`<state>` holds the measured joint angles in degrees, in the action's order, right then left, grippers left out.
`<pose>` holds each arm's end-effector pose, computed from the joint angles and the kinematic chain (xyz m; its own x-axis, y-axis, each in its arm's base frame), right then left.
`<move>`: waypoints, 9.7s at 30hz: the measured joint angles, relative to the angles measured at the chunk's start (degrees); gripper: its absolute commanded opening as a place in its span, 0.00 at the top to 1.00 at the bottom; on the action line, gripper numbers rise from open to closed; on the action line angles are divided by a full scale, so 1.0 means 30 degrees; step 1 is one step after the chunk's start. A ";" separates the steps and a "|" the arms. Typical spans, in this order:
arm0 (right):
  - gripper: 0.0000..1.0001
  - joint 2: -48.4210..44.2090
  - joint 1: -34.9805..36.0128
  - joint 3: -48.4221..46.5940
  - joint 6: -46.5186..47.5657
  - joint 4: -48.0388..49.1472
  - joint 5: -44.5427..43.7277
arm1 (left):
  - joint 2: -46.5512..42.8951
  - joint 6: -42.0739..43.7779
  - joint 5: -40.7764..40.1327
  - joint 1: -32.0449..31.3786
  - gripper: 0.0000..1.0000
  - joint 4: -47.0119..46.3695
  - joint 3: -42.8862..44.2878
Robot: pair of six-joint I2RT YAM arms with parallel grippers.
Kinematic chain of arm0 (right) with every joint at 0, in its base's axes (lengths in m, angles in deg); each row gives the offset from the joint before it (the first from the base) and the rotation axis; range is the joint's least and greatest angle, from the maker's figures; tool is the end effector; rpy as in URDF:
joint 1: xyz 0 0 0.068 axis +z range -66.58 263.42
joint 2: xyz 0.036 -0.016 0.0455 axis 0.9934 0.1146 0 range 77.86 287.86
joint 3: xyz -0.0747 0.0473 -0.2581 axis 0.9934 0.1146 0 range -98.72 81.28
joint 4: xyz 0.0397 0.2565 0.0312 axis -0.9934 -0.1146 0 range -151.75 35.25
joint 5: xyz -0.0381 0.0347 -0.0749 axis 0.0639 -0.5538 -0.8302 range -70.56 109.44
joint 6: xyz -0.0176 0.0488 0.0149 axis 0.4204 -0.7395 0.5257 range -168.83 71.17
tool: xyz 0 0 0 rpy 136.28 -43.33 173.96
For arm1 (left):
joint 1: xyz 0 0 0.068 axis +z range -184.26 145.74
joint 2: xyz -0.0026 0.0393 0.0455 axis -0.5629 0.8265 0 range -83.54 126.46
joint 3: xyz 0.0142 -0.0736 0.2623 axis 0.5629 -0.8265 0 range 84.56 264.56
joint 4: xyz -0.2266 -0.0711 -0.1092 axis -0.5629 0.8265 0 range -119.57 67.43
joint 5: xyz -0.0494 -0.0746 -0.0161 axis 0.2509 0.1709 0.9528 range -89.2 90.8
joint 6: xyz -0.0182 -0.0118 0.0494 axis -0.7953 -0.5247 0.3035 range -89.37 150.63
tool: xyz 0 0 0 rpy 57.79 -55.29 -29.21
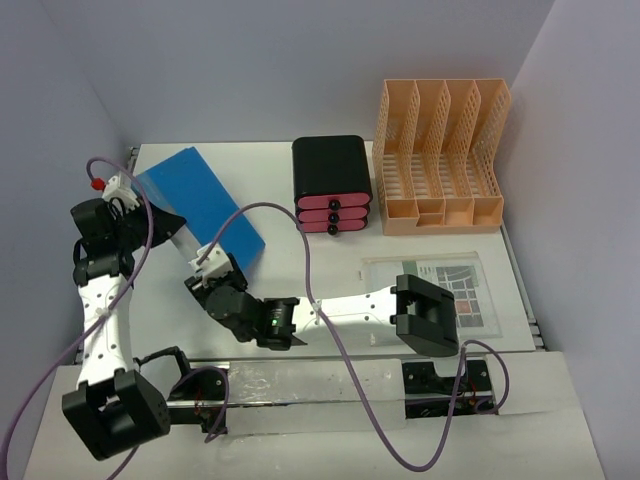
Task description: Organize the desk
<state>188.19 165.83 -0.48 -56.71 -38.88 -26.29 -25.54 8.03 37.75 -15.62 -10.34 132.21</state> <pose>0.0849 0.4447 0.2748 -0.1110 -0.1084 -0.9879 -0.5899 0.8071 -0.0223 0.2162 0.0504 0.3017 -0.5240 -0.5009 -0.6888 0.0417 0.7927 -0.6081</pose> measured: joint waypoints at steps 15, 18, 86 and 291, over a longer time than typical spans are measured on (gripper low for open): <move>0.40 0.2311 -0.0469 -0.3066 0.1934 0.0958 0.1981 | -0.0425 -0.2124 -0.2108 -0.0851 1.00 0.1355 0.0626; 0.40 0.2473 -0.1177 -0.3109 0.1365 0.0683 0.1920 | -0.0389 -0.2478 -0.2050 -0.0864 1.00 0.1815 0.0823; 1.00 -0.5788 -0.5824 0.3052 0.1146 0.3868 0.4949 | -0.0457 0.2913 -0.6264 -0.1786 0.26 0.2817 0.4195; 1.00 -0.4014 -1.2983 0.8978 -1.1559 -1.5350 0.5504 | -0.0797 1.3823 -0.1793 -0.1175 0.25 0.4885 -0.0093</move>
<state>176.15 126.88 26.45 -91.39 -84.93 -9.78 -27.93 49.50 32.37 -19.14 4.32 131.93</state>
